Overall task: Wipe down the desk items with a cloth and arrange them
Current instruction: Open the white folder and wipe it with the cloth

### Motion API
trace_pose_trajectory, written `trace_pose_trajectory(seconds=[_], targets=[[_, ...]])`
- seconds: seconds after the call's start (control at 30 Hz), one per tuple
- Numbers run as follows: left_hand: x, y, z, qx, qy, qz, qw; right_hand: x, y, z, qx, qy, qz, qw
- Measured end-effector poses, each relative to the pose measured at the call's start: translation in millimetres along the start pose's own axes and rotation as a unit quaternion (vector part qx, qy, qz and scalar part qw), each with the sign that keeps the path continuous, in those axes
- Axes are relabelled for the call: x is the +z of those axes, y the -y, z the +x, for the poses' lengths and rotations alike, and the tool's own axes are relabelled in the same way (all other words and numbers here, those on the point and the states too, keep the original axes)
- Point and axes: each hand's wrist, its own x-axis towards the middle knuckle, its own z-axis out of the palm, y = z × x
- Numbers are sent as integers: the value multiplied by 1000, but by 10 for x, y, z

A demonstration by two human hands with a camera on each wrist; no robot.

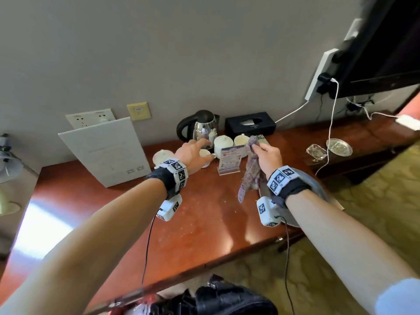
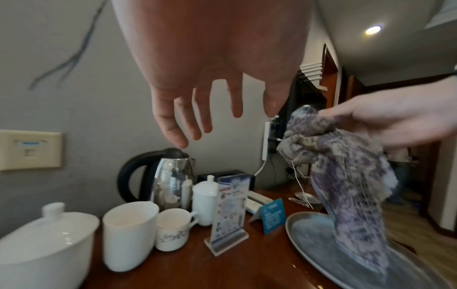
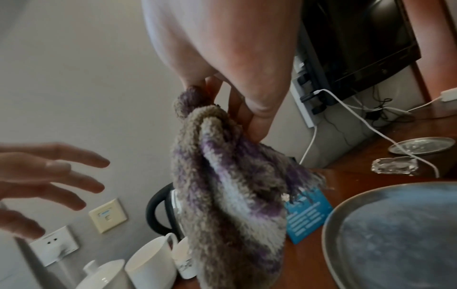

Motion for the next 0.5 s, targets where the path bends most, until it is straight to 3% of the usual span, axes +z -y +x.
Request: trace_pose_trajectory(seconds=[0.07, 0.3, 0.5], targets=[[222, -260, 28, 7, 4, 33, 999, -259, -126, 47, 8, -14, -8, 1000], [884, -1018, 146, 22, 55, -21, 998, -1066, -637, 180, 42, -30, 10, 999], [1335, -1365, 168, 6, 81, -44, 996, -1407, -988, 302, 56, -39, 19, 997]])
